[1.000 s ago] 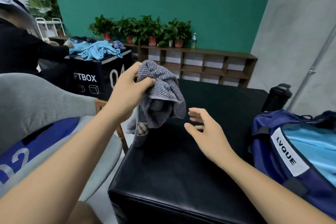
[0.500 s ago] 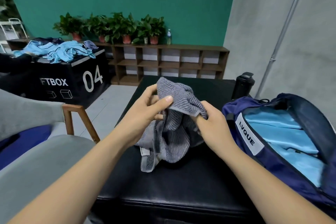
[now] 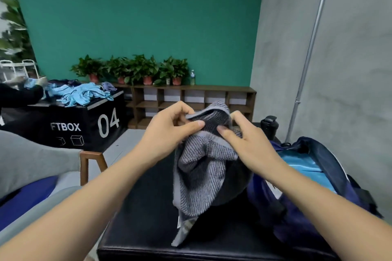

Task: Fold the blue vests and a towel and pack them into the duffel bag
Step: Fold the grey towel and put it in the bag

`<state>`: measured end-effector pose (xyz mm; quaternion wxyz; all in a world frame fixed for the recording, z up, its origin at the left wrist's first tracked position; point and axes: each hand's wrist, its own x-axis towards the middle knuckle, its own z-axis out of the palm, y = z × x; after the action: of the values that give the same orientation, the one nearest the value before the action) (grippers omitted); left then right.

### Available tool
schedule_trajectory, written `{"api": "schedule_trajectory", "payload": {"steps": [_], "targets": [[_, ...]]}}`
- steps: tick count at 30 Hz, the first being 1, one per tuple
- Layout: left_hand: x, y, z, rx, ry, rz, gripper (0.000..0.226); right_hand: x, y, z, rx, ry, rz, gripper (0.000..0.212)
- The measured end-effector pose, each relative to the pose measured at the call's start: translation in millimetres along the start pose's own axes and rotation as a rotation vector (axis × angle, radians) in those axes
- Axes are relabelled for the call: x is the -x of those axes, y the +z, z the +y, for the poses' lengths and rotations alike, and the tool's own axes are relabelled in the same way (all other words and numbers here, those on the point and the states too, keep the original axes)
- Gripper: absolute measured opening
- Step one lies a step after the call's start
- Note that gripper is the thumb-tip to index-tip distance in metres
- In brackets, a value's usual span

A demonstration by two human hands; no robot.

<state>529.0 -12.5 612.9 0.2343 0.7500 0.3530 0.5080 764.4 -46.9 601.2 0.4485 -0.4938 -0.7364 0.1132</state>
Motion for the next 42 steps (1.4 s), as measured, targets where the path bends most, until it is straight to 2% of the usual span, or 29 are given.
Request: {"api": "schedule_trajectory", "payload": {"steps": [3, 6, 11, 17, 21, 31, 37, 42], "targets": [[-8.3, -18.3, 31.1, -0.119, 0.013, 0.04, 0.032, -10.3, -25.5, -24.2, 0.11, -0.13, 0.065, 0.032], [-16.3, -38.0, 57.4, -0.17, -0.013, 0.081, 0.038, -21.8, -50.6, -46.0, 0.221, -0.235, 0.121, 0.03], [-28.4, -68.5, 87.7, -0.393, 0.036, 0.189, 0.04, -40.5, -95.2, -82.1, 0.333, -0.271, 0.172, 0.022], [-46.2, -91.1, 103.9, -0.59, 0.127, 0.213, 0.038, -67.1, -134.0, -113.7, 0.524, -0.263, 0.187, 0.019], [-50.2, -100.6, 100.5, -0.65, 0.058, 0.219, 0.019, -75.3, -151.0, -129.6, 0.65, -0.271, 0.196, 0.022], [-31.3, -145.9, 72.7, -0.76, 0.019, 0.268, 0.015, -86.3, -198.6, -128.7, 0.794, -0.165, 0.252, 0.02], [-17.9, -170.4, 66.4, -0.734, -0.109, 0.291, 0.003, -94.9, -219.3, -108.6, 0.822, -0.107, 0.259, 0.018], [-8.6, -182.6, 63.6, -0.659, -0.18, 0.255, 0.012, -102.7, -211.4, -89.2, 0.817, -0.04, 0.224, 0.018]]}}
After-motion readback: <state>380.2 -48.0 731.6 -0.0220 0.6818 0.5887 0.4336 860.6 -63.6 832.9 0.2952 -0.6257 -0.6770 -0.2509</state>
